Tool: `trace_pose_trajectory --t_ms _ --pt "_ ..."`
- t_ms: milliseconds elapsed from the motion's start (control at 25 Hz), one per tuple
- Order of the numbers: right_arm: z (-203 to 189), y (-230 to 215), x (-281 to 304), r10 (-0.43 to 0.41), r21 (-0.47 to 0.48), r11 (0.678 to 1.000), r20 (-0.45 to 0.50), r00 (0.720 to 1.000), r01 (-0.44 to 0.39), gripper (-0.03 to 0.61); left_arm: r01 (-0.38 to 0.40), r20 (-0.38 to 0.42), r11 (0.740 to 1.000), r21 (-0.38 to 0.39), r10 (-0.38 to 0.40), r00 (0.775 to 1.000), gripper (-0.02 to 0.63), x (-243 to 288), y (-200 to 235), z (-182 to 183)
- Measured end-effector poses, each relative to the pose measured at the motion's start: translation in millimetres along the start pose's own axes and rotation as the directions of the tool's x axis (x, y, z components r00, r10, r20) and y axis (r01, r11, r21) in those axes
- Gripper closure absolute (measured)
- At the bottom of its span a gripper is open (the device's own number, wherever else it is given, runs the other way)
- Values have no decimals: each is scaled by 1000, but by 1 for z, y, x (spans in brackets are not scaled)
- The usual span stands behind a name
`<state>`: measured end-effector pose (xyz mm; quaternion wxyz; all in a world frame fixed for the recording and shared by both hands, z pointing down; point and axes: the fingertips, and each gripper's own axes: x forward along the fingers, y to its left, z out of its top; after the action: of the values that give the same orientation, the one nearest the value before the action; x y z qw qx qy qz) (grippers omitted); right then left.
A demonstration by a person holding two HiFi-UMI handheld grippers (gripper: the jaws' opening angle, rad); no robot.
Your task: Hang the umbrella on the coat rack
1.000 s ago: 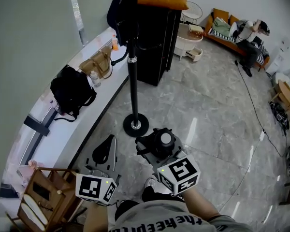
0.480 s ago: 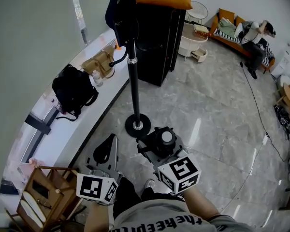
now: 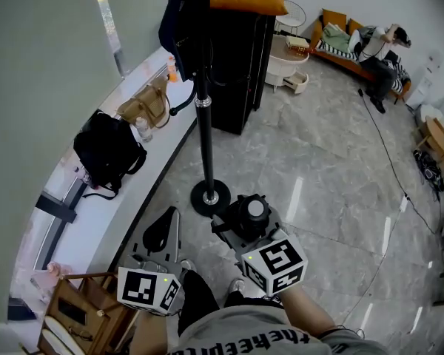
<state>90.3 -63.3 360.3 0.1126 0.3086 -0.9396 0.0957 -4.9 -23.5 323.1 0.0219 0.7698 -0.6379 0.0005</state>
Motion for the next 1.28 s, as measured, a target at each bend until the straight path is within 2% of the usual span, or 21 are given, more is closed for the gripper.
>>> trace_pose_trajectory --t_ms 640,1280 --pt "13 17 62 -95 32 995 -29 995 96 322 104 -3 994 -27 -104 995 598 23 69 0" --pt "17 8 110 -193 64 979 -40 980 195 322 192 2 981 -34 -192 981 598 63 115 -4"
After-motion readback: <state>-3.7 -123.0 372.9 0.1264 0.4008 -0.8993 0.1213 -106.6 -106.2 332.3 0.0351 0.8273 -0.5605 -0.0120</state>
